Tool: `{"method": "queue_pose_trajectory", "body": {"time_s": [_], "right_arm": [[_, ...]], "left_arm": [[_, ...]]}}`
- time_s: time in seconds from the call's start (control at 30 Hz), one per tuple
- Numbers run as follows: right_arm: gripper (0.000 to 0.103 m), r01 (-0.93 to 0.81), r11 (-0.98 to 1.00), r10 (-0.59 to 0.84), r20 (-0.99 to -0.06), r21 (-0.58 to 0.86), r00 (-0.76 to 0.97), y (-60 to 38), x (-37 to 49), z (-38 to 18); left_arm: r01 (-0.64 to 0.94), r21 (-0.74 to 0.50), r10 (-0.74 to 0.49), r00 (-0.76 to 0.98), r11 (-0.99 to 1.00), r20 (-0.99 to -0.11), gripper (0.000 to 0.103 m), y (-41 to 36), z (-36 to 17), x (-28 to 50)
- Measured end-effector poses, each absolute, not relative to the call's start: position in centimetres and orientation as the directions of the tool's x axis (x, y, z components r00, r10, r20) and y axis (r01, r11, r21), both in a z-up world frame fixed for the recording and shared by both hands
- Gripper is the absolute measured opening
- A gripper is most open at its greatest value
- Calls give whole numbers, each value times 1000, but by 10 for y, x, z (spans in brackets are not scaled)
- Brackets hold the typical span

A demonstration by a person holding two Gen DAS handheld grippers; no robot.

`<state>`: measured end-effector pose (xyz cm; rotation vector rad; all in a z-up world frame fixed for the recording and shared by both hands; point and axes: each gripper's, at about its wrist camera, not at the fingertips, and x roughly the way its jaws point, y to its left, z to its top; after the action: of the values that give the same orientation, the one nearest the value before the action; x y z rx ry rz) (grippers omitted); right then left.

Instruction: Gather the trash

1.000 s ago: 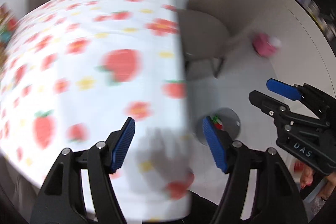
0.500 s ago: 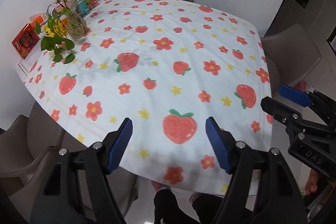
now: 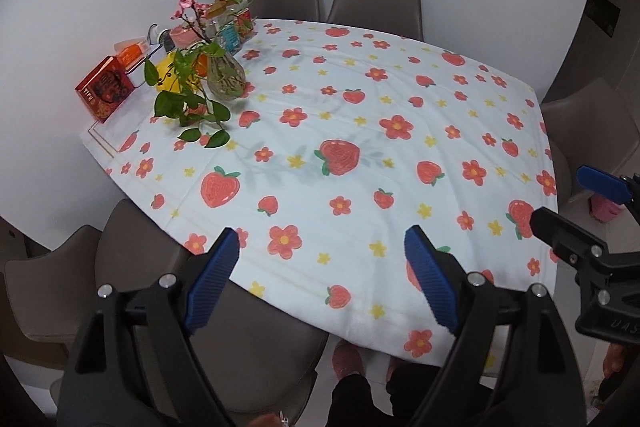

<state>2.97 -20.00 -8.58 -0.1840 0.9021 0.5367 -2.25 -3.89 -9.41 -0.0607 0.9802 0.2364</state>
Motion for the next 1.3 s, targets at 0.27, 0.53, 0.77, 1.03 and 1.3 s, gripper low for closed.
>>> {"method": "queue_pose_trajectory", "body": {"time_s": [0.27,0.53,0.77,1.03,1.3], "right_arm": [[93,-585,811,375,-790,26,485,-195,19,-71],[93,-610,791,414,-770,39,486,-189,9,-54],[93,-593,804,413,-755,41,509,-189,11,-48],[93,-578,816,399,-753,30,523,-189,9,-48],[93,-568,823,388,-758,27,525,-191,10,-49]], "left_arm": [[-317,31,207,538,948,-817,88,-36,-75,-37],[-293,21,189,558,956,-808,88,-47,-62,-39],[-268,22,177,567,963,-804,88,-48,-59,-42],[-261,18,166,557,965,-814,88,-46,-61,-41],[-257,17,160,549,966,-821,88,-43,-64,-40]]}}
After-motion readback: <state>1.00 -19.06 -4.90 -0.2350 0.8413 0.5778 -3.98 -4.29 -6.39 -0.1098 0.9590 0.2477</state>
